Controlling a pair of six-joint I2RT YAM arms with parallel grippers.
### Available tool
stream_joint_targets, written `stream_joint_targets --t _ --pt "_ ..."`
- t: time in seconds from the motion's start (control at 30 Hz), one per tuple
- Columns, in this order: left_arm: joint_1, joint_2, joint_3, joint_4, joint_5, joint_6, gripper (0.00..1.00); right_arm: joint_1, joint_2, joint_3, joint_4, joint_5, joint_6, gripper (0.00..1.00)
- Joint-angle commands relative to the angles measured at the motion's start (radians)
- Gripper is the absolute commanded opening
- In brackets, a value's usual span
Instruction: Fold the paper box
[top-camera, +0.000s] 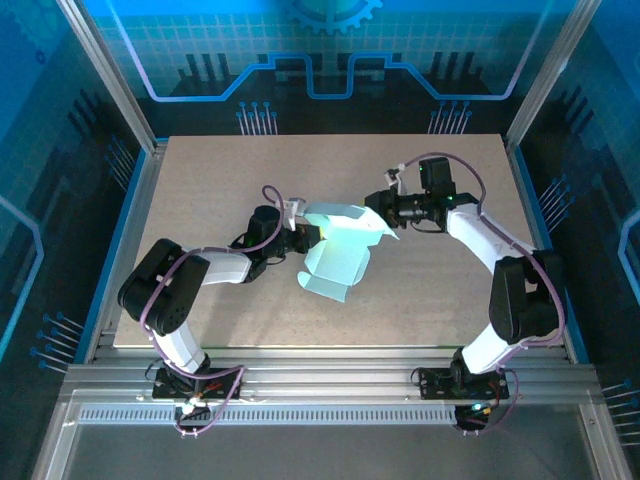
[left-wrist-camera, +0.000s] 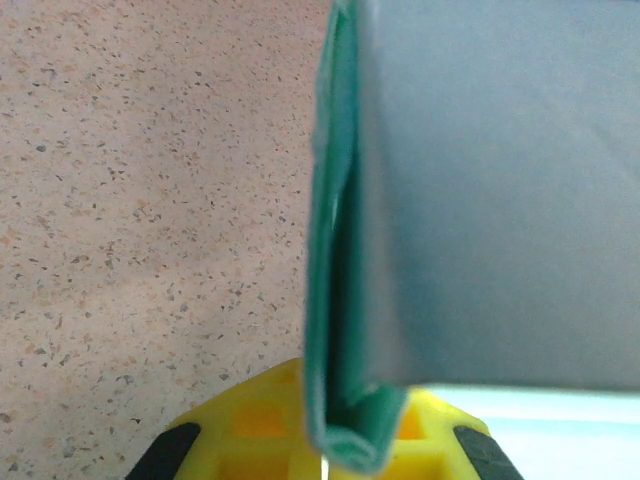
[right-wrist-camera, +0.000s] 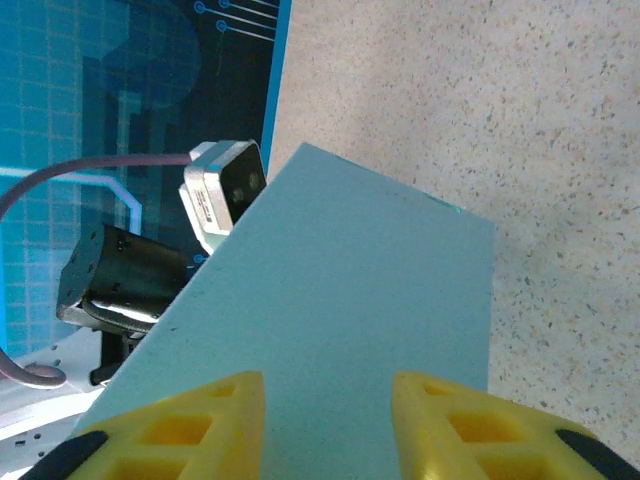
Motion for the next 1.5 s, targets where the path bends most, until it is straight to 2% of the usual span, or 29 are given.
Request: stream_joint_targets --t 0.0,0.1,0.23,0.5,0.6,0.7,0.83,0.97,1.17,1.37,1.47 --pt "0.006 0.006 0.026 0.032 -0.037 -0.055 0.0 0.039 -0.01 -0.011 0.025 -0.032 0.003 0.38" --pt "0.009 0.032 0.051 0.018 -0.071 -0.105 0.0 0.055 -0.02 0.002 -0.006 -0.032 -0.034 0.38" --pt "0.009 0.047 0.06 0.038 -0.072 -0.133 0.0 0.029 -0.048 0.002 -0.025 0.012 -0.05 0.39" --pt "0.01 -0.015 0.014 0.027 -0.152 -0.126 0.0 -0.106 -0.205 -0.068 0.005 0.25 -0.018 0.66" --pt "0.011 -0.029 -0.001 0.043 -0.168 -0.095 0.0 -0.129 -0.293 -0.125 0.033 0.368 -0.027 0.71" --pt "0.01 -0.047 0.007 -0.005 -0.168 -0.03 0.0 -0.139 -0.374 -0.178 0.073 0.424 -0.058 0.74" --pt "0.019 -0.098 0.079 -0.269 -0.181 0.131 0.0 -0.149 -0.435 -0.175 0.011 0.484 -0.136 0.74" --pt "0.021 -0.13 0.239 -0.691 -0.198 0.389 0.0 -0.155 -0.461 -0.161 -0.051 0.507 -0.207 0.75" --pt "0.027 -0.104 0.465 -1.169 -0.237 0.713 0.0 -0.154 -0.463 -0.17 -0.058 0.506 -0.231 0.75" --pt "0.03 -0.044 0.661 -1.451 -0.363 0.967 0.0 -0.151 -0.464 -0.192 -0.039 0.504 -0.236 0.75" --pt "0.03 0.005 0.765 -1.566 -0.386 1.029 0.0 -0.119 -0.455 -0.209 -0.007 0.482 -0.259 0.75"
